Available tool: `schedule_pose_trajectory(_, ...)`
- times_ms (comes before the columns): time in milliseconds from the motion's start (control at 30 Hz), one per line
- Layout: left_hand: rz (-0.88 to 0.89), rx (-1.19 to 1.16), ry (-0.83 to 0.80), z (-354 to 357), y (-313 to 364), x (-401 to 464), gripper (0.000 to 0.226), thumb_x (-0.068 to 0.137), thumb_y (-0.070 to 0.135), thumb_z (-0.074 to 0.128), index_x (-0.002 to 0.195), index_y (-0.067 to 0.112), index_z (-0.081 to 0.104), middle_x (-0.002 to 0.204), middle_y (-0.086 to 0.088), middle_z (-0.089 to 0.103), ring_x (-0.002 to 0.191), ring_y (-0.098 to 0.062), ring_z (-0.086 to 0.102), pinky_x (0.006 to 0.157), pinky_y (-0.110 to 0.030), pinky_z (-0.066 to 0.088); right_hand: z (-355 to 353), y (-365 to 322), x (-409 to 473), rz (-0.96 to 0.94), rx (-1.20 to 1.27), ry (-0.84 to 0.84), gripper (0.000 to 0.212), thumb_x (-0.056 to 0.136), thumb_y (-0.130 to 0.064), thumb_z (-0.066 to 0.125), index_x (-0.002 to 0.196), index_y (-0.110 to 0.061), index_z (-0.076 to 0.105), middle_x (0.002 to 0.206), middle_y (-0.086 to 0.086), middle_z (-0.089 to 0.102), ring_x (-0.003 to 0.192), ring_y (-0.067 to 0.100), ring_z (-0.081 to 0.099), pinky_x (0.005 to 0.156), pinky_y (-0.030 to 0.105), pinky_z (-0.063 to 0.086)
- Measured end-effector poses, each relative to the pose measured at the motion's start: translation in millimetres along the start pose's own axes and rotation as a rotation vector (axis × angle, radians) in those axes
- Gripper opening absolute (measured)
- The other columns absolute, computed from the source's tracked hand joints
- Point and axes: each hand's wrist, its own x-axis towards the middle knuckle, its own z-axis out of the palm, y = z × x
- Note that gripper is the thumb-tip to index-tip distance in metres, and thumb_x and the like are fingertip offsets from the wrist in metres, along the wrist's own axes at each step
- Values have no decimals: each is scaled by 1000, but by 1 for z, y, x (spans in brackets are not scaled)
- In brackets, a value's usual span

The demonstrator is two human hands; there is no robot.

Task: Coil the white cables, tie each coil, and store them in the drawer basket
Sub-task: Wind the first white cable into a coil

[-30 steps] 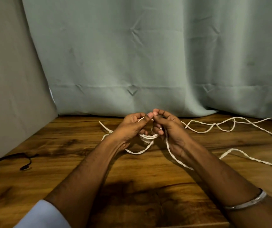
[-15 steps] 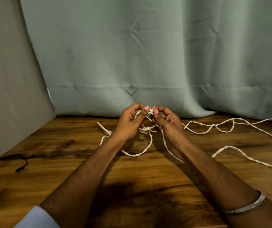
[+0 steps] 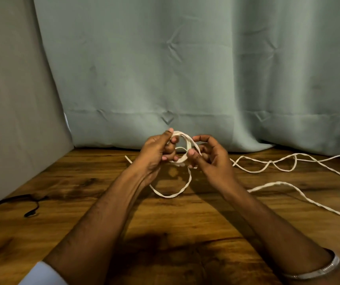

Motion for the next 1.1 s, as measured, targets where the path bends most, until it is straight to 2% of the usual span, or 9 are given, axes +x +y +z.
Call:
schedule_pose_trajectory(67, 47, -73, 117, -7, 6, 6, 37, 107, 30, 41, 75, 15, 50, 44, 11, 27, 34, -5, 23, 51, -22, 45, -4, 3, -1, -56, -213, -35, 33, 100, -15, 66, 128, -32, 57, 97, -10, 68, 70, 18, 72, 71, 43, 63)
schedule_pose_trajectory(133, 85, -117, 211, -15, 10, 8, 37, 108, 31, 40, 76, 15, 50, 42, 11, 28, 34, -5, 23, 50, -22, 45, -7, 5, 0, -149, -420, -82, 37, 101, -23, 63, 132, -41, 56, 103, -18, 65, 82, 16, 73, 78, 49, 62)
schedule_pose_trajectory(233, 110, -127, 314, -21, 8, 9, 38, 109, 31, 38, 78, 14, 52, 43, 10, 29, 35, -6, 24, 53, -22, 46, -11, 2, -2, -267, -690, -169, 53, 97, -16, 67, 144, -37, 54, 130, -13, 65, 113, 6, 66, 96, 38, 58)
schedule_pose_trajectory(300, 116, -133, 370, -25, 7, 11, 38, 109, 30, 37, 79, 13, 53, 43, 10, 30, 34, -6, 25, 53, -24, 46, -15, -2, -3, -290, -781, -239, 62, 93, -11, 72, 146, -39, 54, 137, -15, 64, 118, 4, 62, 98, 34, 55)
schedule_pose_trajectory(467, 104, -120, 459, -32, 6, 13, 39, 109, 29, 37, 78, 12, 53, 42, 9, 31, 34, -6, 25, 55, -25, 44, -24, -7, 2, -395, -868, -231, 45, 90, -18, 79, 129, -38, 70, 119, -12, 76, 104, 9, 72, 86, 35, 59)
schedule_pose_trajectory(667, 97, -1, 415, -23, 6, 9, 41, 109, 33, 38, 78, 12, 55, 45, 8, 30, 36, -8, 27, 59, -29, 39, -27, -15, 1, -472, -911, -72, 12, 93, -29, 75, 104, -30, 79, 92, -9, 80, 81, 14, 75, 68, 35, 59)
schedule_pose_trajectory(800, 168, 199, 379, -18, 2, 8, 43, 108, 34, 39, 75, 11, 53, 42, 8, 32, 31, -11, 39, 55, -30, 40, -21, -21, -5, -479, -847, -188, 13, 96, -27, 72, 108, -26, 77, 94, -10, 78, 82, 9, 72, 69, 33, 57)
schedule_pose_trajectory(967, 251, 394, 249, -9, -7, 5, 44, 109, 29, 37, 74, 9, 54, 44, 3, 45, 35, -17, 54, 45, -23, 44, -10, -24, -9, -526, -870, -388, 38, 82, -3, 72, 115, -20, 75, 102, -5, 72, 91, 5, 58, 74, 9, 35)
schedule_pose_trajectory(1100, 275, 468, 169, -5, -13, 3, 42, 109, 29, 37, 76, 12, 57, 55, -2, 62, 42, -13, 55, 48, -23, 46, -10, -20, -5, -551, -785, -397, 37, 82, 8, 68, 110, -15, 76, 99, -8, 72, 88, -4, 46, 75, 11, 39)
